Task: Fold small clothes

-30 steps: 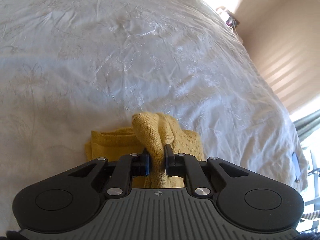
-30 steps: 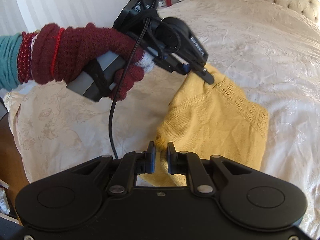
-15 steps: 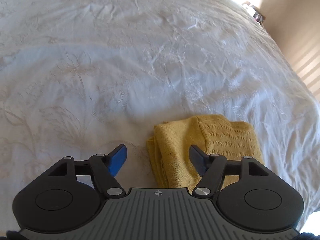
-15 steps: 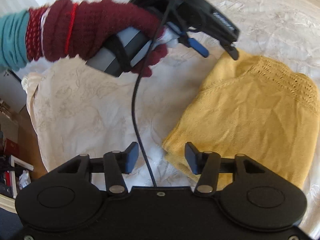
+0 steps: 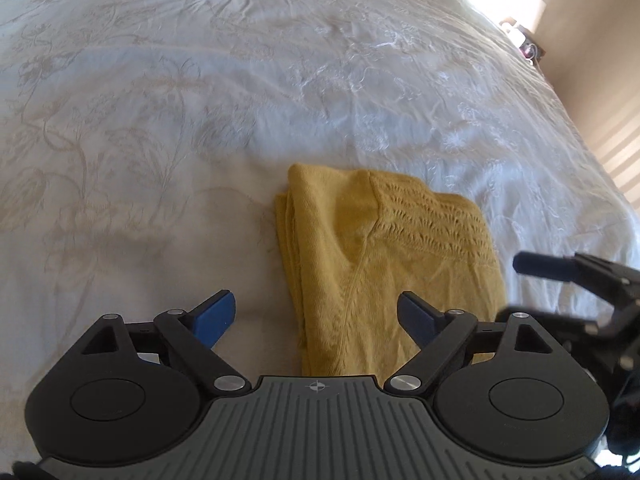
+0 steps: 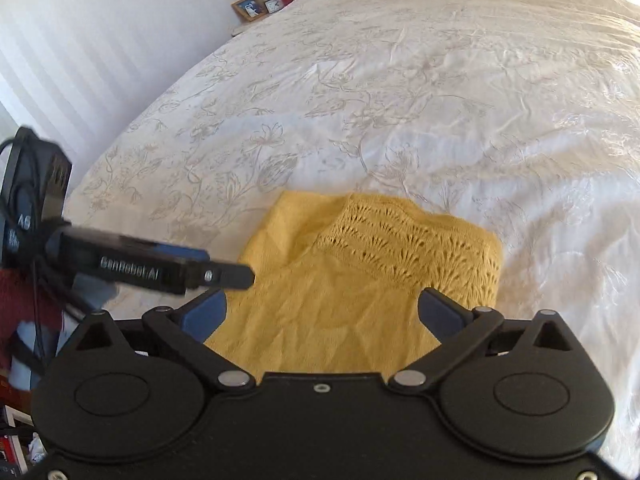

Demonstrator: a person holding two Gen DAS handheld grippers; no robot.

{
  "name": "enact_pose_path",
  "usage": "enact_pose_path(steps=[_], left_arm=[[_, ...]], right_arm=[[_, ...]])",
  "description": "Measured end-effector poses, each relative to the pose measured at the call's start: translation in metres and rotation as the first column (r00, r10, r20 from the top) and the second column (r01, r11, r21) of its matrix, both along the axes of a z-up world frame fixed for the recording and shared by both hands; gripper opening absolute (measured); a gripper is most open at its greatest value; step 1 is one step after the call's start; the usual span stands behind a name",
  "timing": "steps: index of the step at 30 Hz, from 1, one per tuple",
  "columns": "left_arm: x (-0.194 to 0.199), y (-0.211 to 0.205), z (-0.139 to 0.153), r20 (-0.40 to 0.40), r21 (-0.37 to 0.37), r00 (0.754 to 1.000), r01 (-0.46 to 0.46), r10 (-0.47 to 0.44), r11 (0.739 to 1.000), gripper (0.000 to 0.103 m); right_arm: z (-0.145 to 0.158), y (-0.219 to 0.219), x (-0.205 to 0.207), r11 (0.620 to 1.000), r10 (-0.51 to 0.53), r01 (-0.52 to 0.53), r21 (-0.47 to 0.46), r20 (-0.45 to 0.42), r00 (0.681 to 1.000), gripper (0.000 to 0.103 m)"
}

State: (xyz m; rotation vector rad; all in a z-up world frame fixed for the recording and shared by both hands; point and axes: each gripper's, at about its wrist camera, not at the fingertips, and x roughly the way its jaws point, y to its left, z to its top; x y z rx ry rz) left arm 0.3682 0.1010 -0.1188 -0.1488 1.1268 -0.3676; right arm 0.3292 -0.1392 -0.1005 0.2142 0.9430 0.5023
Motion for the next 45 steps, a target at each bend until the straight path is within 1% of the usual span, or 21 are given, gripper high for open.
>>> enact_pose_path(steps=[2, 4, 6, 8, 9, 11, 12, 14, 18, 21, 25, 28, 30, 31, 35, 38, 41, 42, 43, 44, 45], left_arm=[[-0.005, 0.003, -0.006, -0.022, 0.01, 1.0, -0.004, 0.004, 1.0, 0.088], [-0.009, 0.004, -0.012, -0.048, 0.014, 0.999, 0.006, -0.006, 1.0, 0.088], [-0.014, 0.004, -0.021, -0.076, 0.03, 0.997, 0.032, -0.029, 0.999, 0.089], [-0.019, 0.004, -0.034, -0.117, 0.06, 0.992, 0.057, -0.05, 0.997, 0.089], [-0.021, 0.006, -0.04, -0.138, 0.062, 0.989, 0.063, -0.054, 0.996, 0.09], [-0.025, 0.008, -0.043, -0.147, 0.058, 0.987, 0.068, -0.059, 0.996, 0.093], [-0.027, 0.009, -0.042, -0.146, 0.058, 0.987, 0.071, -0.062, 0.996, 0.093], [-0.027, 0.011, -0.036, -0.142, 0.04, 0.988, 0.064, -0.058, 0.997, 0.094], [-0.023, 0.02, -0.02, -0.114, -0.079, 0.993, 0.008, -0.017, 0.997, 0.094], [-0.011, 0.017, -0.014, -0.097, -0.138, 0.995, -0.002, -0.011, 0.99, 0.094], [0.012, 0.004, -0.024, -0.101, -0.148, 0.995, 0.0, -0.015, 0.989, 0.094], [0.032, -0.009, -0.042, -0.128, -0.124, 0.991, 0.016, -0.032, 0.992, 0.094], [0.038, -0.014, -0.05, -0.139, -0.115, 0.988, 0.044, -0.06, 0.992, 0.098], [0.042, -0.017, -0.052, -0.137, -0.121, 0.988, 0.057, -0.074, 0.991, 0.102], [0.049, -0.027, -0.051, -0.123, -0.091, 0.986, 0.1, -0.111, 0.991, 0.102], [0.051, -0.026, -0.052, -0.12, -0.112, 0.988, 0.088, -0.101, 0.99, 0.102], [0.052, -0.022, -0.053, -0.13, -0.156, 0.988, 0.062, -0.083, 0.986, 0.101], [0.053, -0.02, -0.053, -0.129, -0.178, 0.988, 0.058, -0.081, 0.982, 0.099], [0.052, -0.018, -0.052, -0.123, -0.193, 0.989, 0.052, -0.077, 0.98, 0.085], [0.05, -0.017, -0.051, -0.117, -0.195, 0.991, 0.046, -0.07, 0.98, 0.055], [0.049, -0.016, -0.05, -0.122, -0.202, 0.99, 0.041, -0.067, 0.979, 0.046]], right_arm=[[-0.013, 0.0, 0.015, 0.999, 0.013, -0.012, 0.033, -0.037, 0.999, 0.102], [-0.028, -0.008, 0.028, 0.999, -0.006, 0.01, 0.047, -0.086, 0.996, 0.102], [-0.047, -0.018, 0.041, 0.998, -0.067, 0.068, -0.001, -0.139, 0.988, 0.102], [-0.057, -0.032, 0.049, 0.992, -0.126, 0.12, -0.046, -0.165, 0.978, 0.102], [-0.056, -0.035, 0.051, 0.987, -0.152, 0.141, -0.078, -0.152, 0.977, 0.102], [-0.051, -0.042, 0.052, 0.975, -0.193, 0.176, -0.137, -0.129, 0.973, 0.102], [-0.047, -0.049, 0.05, 0.974, -0.206, 0.192, -0.116, -0.123, 0.971, 0.102], [-0.04, -0.065, 0.043, 0.973, -0.23, 0.228, -0.03, -0.125, 0.965, 0.102], [-0.036, -0.08, 0.021, 0.974, -0.209, 0.22, 0.056, -0.155, 0.966, 0.102], [-0.045, -0.081, 0.01, 0.973, -0.19, 0.212, 0.093, -0.203, 0.961, 0.102], [-0.062, -0.08, 0.006, 0.966, -0.185, 0.225, 0.127, -0.265, 0.946, 0.102], [-0.072, -0.081, 0.011, 0.954, -0.177, 0.238, 0.184, -0.298, 0.938, 0.102], [-0.08, -0.08, 0.018, 0.946, -0.163, 0.241, 0.218, -0.322, 0.933, 0.102], [-0.084, -0.079, 0.021, 0.942, -0.155, 0.242, 0.233, -0.335, 0.929, 0.102], [-0.094, -0.078, 0.036, 0.926, -0.14, 0.246, 0.286, -0.346, 0.928, 0.103], [-0.1, -0.08, 0.043, 0.902, -0.141, 0.273, 0.336, -0.368, 0.919, 0.103], [-0.103, -0.084, 0.044, 0.883, -0.146, 0.298, 0.363, -0.39, 0.909, 0.103], [-0.102, -0.085, 0.043, 0.879, -0.15, 0.305, 0.366, -0.394, 0.907, 0.103], [-0.103, -0.085, 0.041, 0.876, -0.156, 0.314, 0.367, -0.401, 0.903, 0.103], [-0.102, -0.084, 0.039, 0.873, -0.158, 0.321, 0.367, -0.41, 0.898, 0.103], [-0.102, -0.083, 0.038, 0.872, -0.158, 0.326, 0.364, -0.421, 0.893, 0.103]])
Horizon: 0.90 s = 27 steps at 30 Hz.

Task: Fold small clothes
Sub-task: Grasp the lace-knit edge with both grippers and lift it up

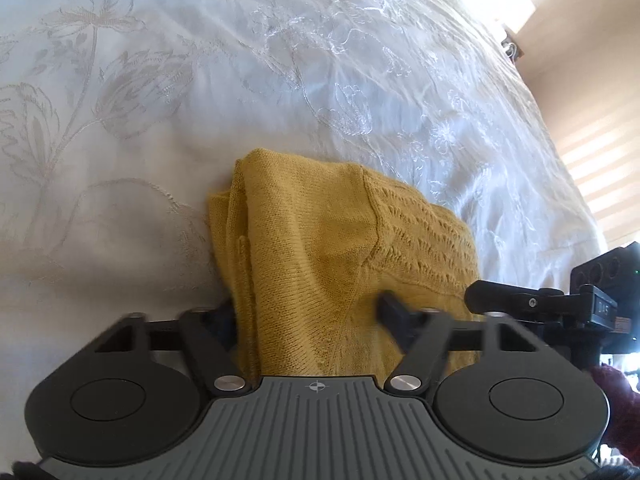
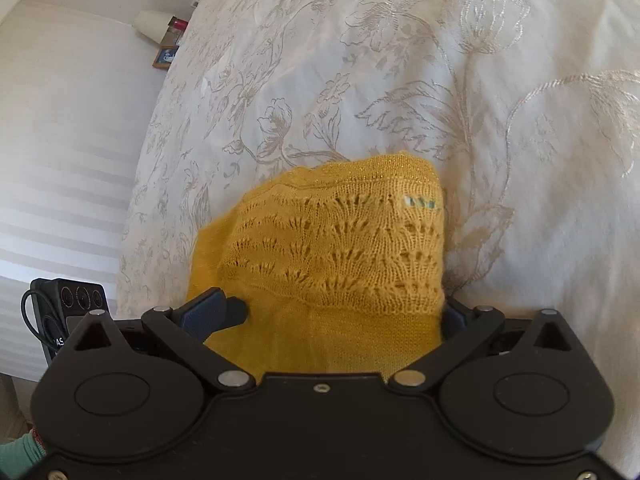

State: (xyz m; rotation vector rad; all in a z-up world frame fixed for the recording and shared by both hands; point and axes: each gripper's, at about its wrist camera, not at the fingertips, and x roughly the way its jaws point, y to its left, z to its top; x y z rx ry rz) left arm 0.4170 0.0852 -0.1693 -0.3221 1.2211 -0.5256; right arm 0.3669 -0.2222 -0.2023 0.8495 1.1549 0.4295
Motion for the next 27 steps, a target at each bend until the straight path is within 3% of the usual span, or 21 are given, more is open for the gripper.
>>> enact_pose_path(steps=[2, 3, 4, 7, 12, 18, 27], left_arm=[[-0.003, 0.001, 0.001, -0.005, -0.024, 1.0, -0.012, 0.012, 1.0, 0.031], [-0.005, -0.001, 0.002, 0.004, -0.016, 1.0, -0.013, 0.013, 1.0, 0.03], [-0.007, -0.003, 0.005, 0.02, 0.0, 1.0, -0.011, 0.011, 1.0, 0.027], [-0.015, -0.009, 0.016, 0.06, 0.012, 0.998, -0.024, 0.023, 1.0, 0.024], [-0.042, -0.023, 0.055, 0.17, 0.003, 0.985, 0.002, -0.002, 1.0, 0.021], [-0.085, -0.037, 0.105, 0.3, -0.02, 0.952, 0.066, -0.057, 0.998, 0.021], [-0.155, -0.059, 0.149, 0.379, -0.045, 0.918, 0.143, -0.115, 0.989, 0.021]], right_arm=[[0.004, 0.006, -0.001, 0.999, 0.021, -0.021, -0.026, -0.004, 1.0, 0.099], [0.009, 0.01, -0.004, 0.998, 0.037, -0.037, -0.06, 0.009, 0.999, 0.081], [0.015, 0.018, -0.005, 0.987, 0.062, -0.059, -0.147, 0.014, 0.998, 0.056], [0.035, 0.023, -0.015, 0.968, 0.077, -0.061, -0.243, 0.059, 0.995, 0.045], [0.087, 0.03, -0.042, 0.947, 0.084, -0.023, -0.32, 0.176, 0.981, 0.038], [0.138, 0.033, -0.08, 0.943, 0.09, 0.014, -0.333, 0.293, 0.952, 0.037], [0.185, 0.021, -0.142, 0.949, 0.068, 0.059, -0.309, 0.385, 0.92, 0.037]])
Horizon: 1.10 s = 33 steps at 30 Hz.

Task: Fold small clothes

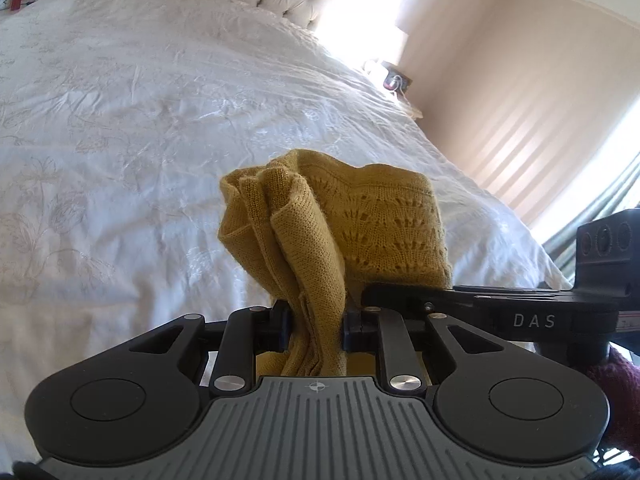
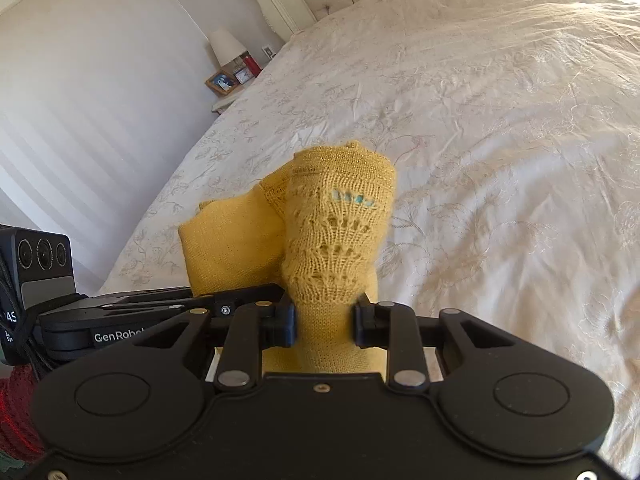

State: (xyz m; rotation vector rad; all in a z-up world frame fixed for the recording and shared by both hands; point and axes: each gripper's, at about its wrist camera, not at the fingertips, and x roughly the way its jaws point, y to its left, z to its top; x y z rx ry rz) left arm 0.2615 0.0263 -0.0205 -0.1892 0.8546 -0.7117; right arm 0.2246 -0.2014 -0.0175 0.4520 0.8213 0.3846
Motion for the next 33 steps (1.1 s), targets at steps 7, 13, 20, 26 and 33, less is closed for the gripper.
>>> enact_pose_path(steps=[7, 13, 20, 26, 33], left_arm=[[-0.064, -0.025, 0.004, -0.016, 0.033, 1.0, -0.018, 0.018, 0.999, 0.021], [-0.091, -0.042, -0.019, -0.092, 0.054, 0.995, -0.02, 0.025, 0.998, 0.021], [-0.068, -0.051, -0.05, -0.047, 0.156, 0.997, -0.047, 0.054, 0.987, 0.024], [-0.042, -0.027, -0.087, -0.041, 0.359, 0.969, -0.212, 0.242, 0.909, 0.025], [-0.082, -0.034, -0.088, -0.065, 0.314, 0.985, -0.134, 0.162, 0.94, 0.045]], right_arm=[[-0.001, -0.019, -0.055, 0.997, 0.056, -0.055, 0.046, -0.039, 0.998, 0.037], [-0.019, -0.036, -0.088, 0.994, 0.064, -0.055, 0.091, -0.105, 0.992, 0.037], [-0.048, -0.073, -0.069, 0.997, -0.059, 0.05, -0.067, -0.136, 0.989, 0.042], [-0.068, -0.116, -0.059, 0.92, -0.29, 0.24, -0.309, -0.128, 0.948, 0.061], [-0.085, -0.091, -0.089, 0.961, -0.146, 0.094, -0.261, -0.187, 0.972, 0.074]])
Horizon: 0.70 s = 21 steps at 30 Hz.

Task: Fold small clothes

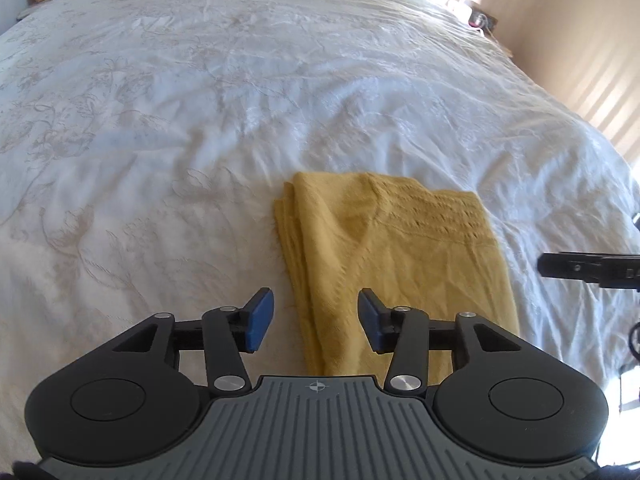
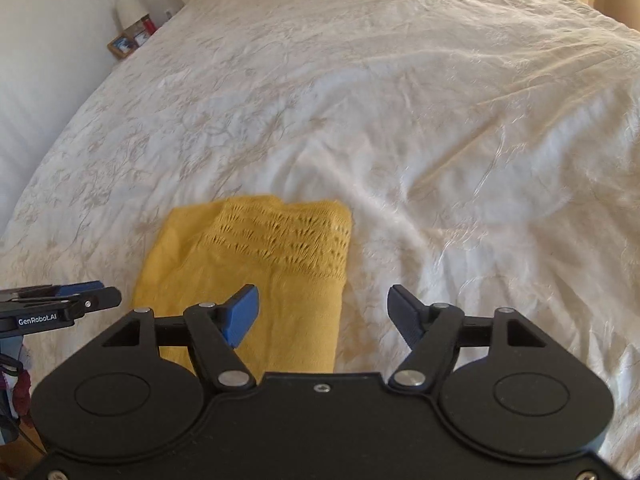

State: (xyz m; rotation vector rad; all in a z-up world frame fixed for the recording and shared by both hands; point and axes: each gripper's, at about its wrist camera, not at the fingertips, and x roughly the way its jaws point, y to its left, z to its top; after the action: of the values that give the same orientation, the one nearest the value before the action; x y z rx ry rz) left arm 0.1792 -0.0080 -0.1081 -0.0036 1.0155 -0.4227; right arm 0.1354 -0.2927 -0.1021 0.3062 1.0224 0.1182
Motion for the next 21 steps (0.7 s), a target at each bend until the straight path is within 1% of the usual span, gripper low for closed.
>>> enact_pose_path(steps=[3, 5, 8, 9, 11, 14, 16, 19, 21], left_arm=[[-0.018, -0.012, -0.016, -0.047, 0.027, 0.998, 0.039, -0.038, 0.999, 0.046], [-0.028, -0.012, -0.022, -0.075, 0.037, 0.997, 0.024, -0.022, 0.999, 0.046], [-0.04, -0.001, -0.023, -0.098, -0.005, 0.994, -0.04, 0.039, 0.999, 0.046], [-0.043, 0.003, -0.023, -0.109, -0.025, 0.993, -0.048, 0.045, 0.999, 0.046], [-0.045, 0.004, -0.025, -0.124, -0.045, 0.992, -0.037, 0.031, 0.998, 0.046], [-0.048, -0.002, -0.028, -0.124, -0.053, 0.992, 0.017, -0.023, 0.998, 0.046], [-0.05, -0.005, -0.03, -0.131, -0.061, 0.991, 0.026, -0.034, 0.998, 0.046], [-0.051, -0.007, -0.036, -0.156, -0.041, 0.988, -0.005, -0.001, 0.999, 0.046], [-0.052, -0.007, -0.036, -0.162, 0.008, 0.985, -0.053, 0.054, 0.999, 0.046]], right_arm=[[-0.019, 0.017, -0.008, 0.999, 0.038, -0.037, 0.005, -0.052, 0.998, 0.074], [-0.027, 0.027, -0.013, 0.998, 0.063, -0.064, -0.005, -0.075, 0.995, 0.074], [-0.026, 0.041, -0.026, 0.99, 0.138, -0.137, 0.011, -0.061, 0.989, 0.074], [-0.026, 0.045, -0.029, 0.986, 0.165, -0.165, 0.006, -0.058, 0.985, 0.074], [-0.026, 0.052, -0.036, 0.978, 0.209, -0.21, -0.014, -0.059, 0.976, 0.074], [-0.028, 0.051, -0.04, 0.978, 0.206, -0.207, 0.0, -0.065, 0.976, 0.074], [-0.028, 0.047, -0.042, 0.981, 0.193, -0.193, 0.006, -0.064, 0.979, 0.075], [-0.027, 0.043, -0.045, 0.982, 0.189, -0.189, 0.008, -0.056, 0.98, 0.075], [-0.025, 0.041, -0.048, 0.981, 0.196, -0.195, 0.009, -0.05, 0.979, 0.076]])
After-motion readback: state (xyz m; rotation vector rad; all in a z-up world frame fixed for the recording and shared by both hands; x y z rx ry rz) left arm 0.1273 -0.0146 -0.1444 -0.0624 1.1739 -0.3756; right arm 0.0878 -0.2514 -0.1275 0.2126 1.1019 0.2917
